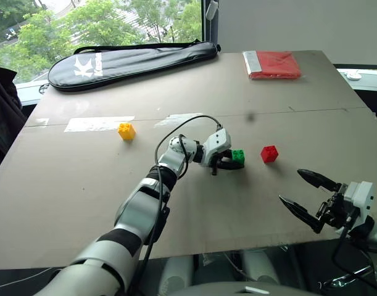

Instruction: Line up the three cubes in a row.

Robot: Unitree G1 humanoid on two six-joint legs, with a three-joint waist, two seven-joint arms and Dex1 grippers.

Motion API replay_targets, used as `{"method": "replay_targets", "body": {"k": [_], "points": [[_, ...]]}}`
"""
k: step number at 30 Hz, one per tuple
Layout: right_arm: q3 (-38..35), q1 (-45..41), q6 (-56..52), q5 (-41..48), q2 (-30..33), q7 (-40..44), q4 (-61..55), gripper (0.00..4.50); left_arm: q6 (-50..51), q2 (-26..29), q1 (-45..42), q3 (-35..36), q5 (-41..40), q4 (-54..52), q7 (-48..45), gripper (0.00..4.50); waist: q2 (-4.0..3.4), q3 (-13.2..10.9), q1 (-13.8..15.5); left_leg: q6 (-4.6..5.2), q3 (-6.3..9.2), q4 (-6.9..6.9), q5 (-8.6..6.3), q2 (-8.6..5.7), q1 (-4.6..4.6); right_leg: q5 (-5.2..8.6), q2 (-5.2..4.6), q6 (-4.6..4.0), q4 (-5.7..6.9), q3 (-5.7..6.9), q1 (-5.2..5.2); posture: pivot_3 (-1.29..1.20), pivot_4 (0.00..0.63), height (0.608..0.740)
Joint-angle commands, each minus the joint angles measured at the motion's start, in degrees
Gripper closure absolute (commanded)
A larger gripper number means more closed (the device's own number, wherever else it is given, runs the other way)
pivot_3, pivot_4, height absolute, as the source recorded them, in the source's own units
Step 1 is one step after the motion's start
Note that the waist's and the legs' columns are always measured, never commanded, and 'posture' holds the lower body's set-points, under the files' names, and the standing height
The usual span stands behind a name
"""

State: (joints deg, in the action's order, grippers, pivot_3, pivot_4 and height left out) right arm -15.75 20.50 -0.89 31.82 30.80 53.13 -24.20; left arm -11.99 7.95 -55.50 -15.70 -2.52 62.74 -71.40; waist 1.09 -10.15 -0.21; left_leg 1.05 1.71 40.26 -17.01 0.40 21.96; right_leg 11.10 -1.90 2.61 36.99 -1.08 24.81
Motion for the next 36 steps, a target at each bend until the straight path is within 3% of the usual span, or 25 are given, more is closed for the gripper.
{"method": "replay_targets", "body": {"k": [1, 5, 10, 12, 22, 29, 36], "points": [[-1.38, -0.33, 0.6, 0.58, 0.4, -0.89, -2.59, 0.0, -0.25, -0.78, -1.14, 0.7, 1.15, 1.39, -0.83, 3.17, 0.0, 0.0, -0.01, 0.0, 0.0, 0.0, 0.0, 0.0, 0.0, 0.0, 0.0, 0.0, 0.0, 0.0, 0.0, 0.0, 0.15, 0.701], [-1.0, -0.62, 0.36, 0.46, 0.64, -1.3, -2.82, 0.0, 0.1, -0.66, -1.17, -0.53, 3.87, 2.78, -0.11, 3.17, 0.0, 0.0, -0.01, 0.0, 0.01, 0.0, 0.0, 0.0, 0.0, -0.01, 0.0, 0.02, 0.0, 0.01, 0.0, 0.0, 0.15, 0.701], [-0.57, -1.03, 0.05, 0.46, 0.83, -1.59, -3.07, 0.0, 0.21, -0.8, -1.13, 0.44, 4.75, 3.29, 0.95, 0.8, -0.01, 0.02, 0.01, 0.0, 0.02, 0.01, 0.0, 0.0, -0.08, 0.01, 0.0, -0.01, 0.01, 0.0, -0.09, 0.0, 0.15, 0.701], [-0.44, -1.15, -0.02, 0.51, 0.9, -1.47, -3.04, 0.0, -0.96, -0.37, -0.78, 0.08, 5.82, 3.38, 2.23, 0.11, 0.0, 0.02, 0.0, 0.0, 0.04, 0.03, 0.0, -0.01, -0.12, 0.01, 0.0, -0.03, 0.01, 0.0, -0.15, 0.0, 0.15, 0.701], [1.59, -4.6, -1.53, 1.58, 1.21, -0.51, -2.31, 0.0, 0.57, 5.77, 8.14, 5.3, 2.69, -5.68, 3.48, 0.11, -0.04, 0.06, -1.39, 0.0, 0.03, 0.03, 0.0, 0.12, -0.28, 0.0, 0.12, -0.03, 0.13, -0.04, -0.24, 0.0, 0.15, 0.701], [3.12, -7.72, -1.17, 0.87, 1.17, 0.91, 0.49, 0.0, 6.17, 4.19, 15.41, 6.43, -0.16, -17.27, 6.68, 0.11, -0.08, 0.1, -1.43, 0.0, 0.05, 0.03, 0.0, 0.12, -0.31, -0.02, 0.11, 0.02, 0.19, -0.03, -0.24, 0.0, 0.15, 0.701], [3.06, -8.07, -0.66, 0.76, 1.47, 1.69, 1.29, 0.0, 9.56, 2.44, 17.5, 5.28, -1.35, -22.18, 7.2, 0.11, -0.11, 0.11, -0.53, 0.0, 0.06, 0.03, 0.0, 0.09, -0.28, -0.04, 0.1, 0.04, 0.15, -0.02, -0.24, 0.0, 0.15, 0.701]]}}
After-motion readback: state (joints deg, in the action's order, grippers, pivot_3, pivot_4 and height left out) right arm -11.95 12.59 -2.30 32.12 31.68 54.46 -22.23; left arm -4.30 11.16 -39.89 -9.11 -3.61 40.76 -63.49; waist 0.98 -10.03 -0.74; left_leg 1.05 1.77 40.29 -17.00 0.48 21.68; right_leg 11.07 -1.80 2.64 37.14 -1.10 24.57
